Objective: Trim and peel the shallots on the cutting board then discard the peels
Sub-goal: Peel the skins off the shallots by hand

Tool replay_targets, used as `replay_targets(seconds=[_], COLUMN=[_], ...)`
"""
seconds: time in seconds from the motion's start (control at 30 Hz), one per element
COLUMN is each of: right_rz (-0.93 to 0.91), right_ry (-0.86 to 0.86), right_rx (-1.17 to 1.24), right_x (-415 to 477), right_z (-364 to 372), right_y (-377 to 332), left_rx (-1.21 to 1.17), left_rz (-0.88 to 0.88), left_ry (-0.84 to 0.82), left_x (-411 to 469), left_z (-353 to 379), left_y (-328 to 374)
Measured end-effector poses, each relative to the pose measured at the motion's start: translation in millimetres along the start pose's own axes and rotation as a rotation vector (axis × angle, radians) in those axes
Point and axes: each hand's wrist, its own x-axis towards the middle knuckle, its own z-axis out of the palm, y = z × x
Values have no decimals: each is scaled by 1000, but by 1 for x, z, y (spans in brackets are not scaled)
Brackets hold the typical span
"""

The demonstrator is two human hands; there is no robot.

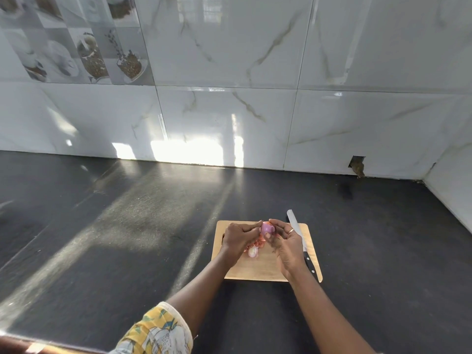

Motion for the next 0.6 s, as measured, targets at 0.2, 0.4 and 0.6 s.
replay_targets(seconds=[0.2, 0.4, 0.6], right_rz=[3, 2, 0], right_ry=[-7, 6, 12], right_rx=[20, 18, 18], right_x=[-1, 0, -2], right_z=[0, -1, -3], right_y=[-1, -1, -1], left_rx=[44, 83, 149], left_rz=[57, 74, 148], left_ry=[7, 16, -15], left_x=[-2, -4, -6], left_z=[0, 0, 0], left_y=[6, 7, 4])
